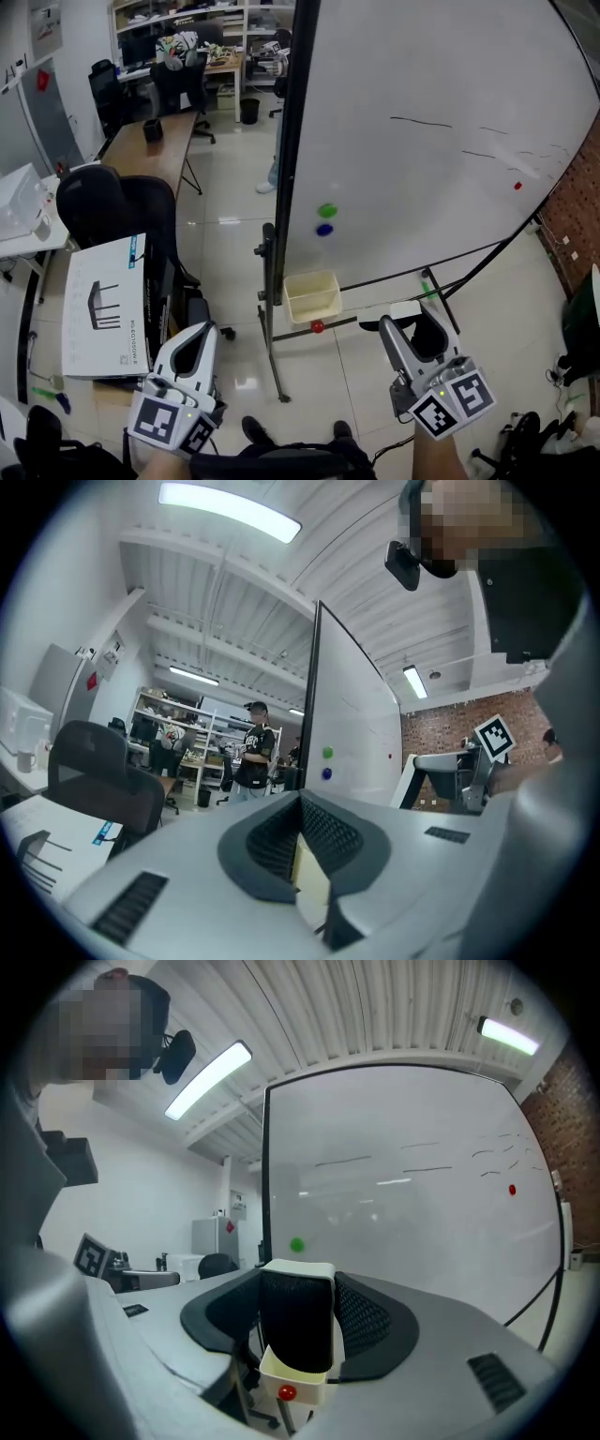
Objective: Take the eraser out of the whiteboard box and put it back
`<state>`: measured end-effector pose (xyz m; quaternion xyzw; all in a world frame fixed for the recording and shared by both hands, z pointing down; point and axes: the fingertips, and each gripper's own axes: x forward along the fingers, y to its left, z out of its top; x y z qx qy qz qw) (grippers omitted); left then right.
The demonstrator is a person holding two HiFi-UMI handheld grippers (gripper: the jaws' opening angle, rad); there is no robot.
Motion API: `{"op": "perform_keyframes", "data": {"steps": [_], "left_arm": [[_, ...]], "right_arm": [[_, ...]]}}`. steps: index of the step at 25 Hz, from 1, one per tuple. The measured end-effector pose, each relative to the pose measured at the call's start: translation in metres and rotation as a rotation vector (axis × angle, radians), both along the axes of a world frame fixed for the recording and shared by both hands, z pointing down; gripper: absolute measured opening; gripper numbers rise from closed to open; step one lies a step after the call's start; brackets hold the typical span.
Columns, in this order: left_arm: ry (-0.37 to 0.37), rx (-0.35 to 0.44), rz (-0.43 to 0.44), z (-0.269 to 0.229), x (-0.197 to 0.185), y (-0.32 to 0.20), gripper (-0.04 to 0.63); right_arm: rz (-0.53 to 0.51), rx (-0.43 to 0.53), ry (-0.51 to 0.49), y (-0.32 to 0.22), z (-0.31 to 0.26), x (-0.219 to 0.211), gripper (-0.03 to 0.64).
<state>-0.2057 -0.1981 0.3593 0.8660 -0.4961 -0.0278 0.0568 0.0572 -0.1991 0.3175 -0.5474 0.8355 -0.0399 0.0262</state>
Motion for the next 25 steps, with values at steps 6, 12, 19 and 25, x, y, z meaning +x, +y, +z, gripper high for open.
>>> {"op": "perform_keyframes", "data": {"steps": [6, 12, 19, 25], "left_arm": [[-0.017, -0.014, -0.061, -0.008, 0.059, 0.042, 0.021], [-0.056, -0.014, -0.171, -0.014, 0.125, 0.088, 0.02], [-0.097, -0.013, -0.223, -0.028, 0.15, 0.145, 0.02], [-0.107, 0.046, -0.165, -0.046, 0.122, 0.183, 0.02]], "right_arm": [[-0.064, 0.018, 0.004, 0.045, -0.012, 0.063, 0.268], [-0.152, 0.029, 0.011, 0.077, -0.017, 0.136, 0.268], [-0.226, 0.056, -0.036, 0.108, -0.029, 0.159, 0.268], [-0.179, 0.081, -0.048, 0.151, -0.046, 0.133, 0.268]]}}
